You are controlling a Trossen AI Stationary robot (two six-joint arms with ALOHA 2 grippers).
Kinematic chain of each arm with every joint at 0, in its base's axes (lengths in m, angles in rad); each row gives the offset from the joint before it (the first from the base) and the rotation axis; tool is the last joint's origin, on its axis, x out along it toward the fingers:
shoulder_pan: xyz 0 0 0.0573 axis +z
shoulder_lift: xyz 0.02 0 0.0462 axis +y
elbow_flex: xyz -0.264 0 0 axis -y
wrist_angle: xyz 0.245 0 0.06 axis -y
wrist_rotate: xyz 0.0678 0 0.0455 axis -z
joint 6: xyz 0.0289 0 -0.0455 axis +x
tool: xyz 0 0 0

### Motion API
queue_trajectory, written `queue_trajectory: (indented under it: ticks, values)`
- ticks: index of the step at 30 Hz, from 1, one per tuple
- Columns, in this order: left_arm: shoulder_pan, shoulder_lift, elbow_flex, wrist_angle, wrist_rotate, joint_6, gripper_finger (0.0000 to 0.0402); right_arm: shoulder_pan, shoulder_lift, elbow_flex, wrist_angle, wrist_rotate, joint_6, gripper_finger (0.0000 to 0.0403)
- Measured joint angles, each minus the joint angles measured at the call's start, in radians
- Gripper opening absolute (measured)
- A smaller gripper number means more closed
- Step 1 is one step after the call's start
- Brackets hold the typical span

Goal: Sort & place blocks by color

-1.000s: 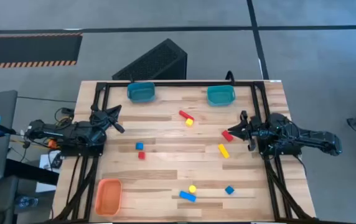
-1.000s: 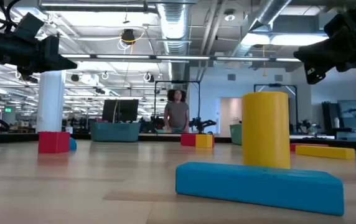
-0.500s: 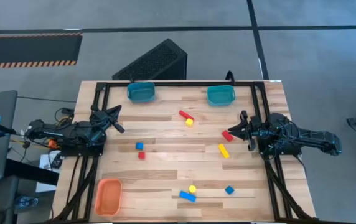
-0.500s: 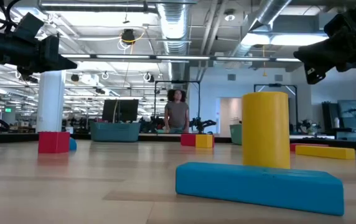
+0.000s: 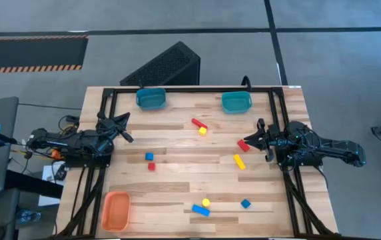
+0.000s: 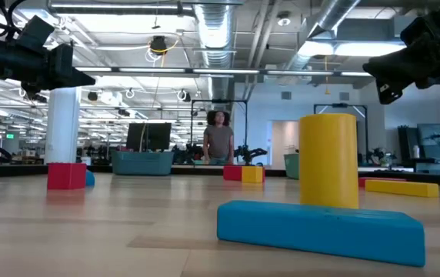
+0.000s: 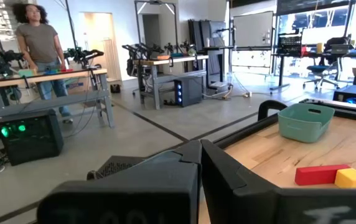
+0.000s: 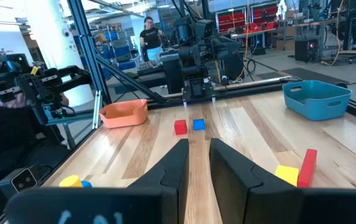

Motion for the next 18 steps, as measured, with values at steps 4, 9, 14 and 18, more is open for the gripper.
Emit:
queue_trajectory:
  ticks: [4,9,14,18]
  values:
    - [0.000,0.000,0.000,0.000,0.000,0.000,0.0000,0.000,0.000,0.000,0.000,0.000,0.000,0.0087]
    - [0.000,0.000,0.000,0.000,0.000,0.000,0.0000,0.000,0.000,0.000,0.000,0.000,0.000,0.0087]
    - [0.000,0.000,0.000,0.000,0.000,0.000,0.0000,0.000,0.000,0.000,0.000,0.000,0.000,0.0087]
    - [0.003,0.000,0.000,0.030,0.001,0.000,0.0000,0.000,0.000,0.000,0.000,0.000,0.000,0.0087]
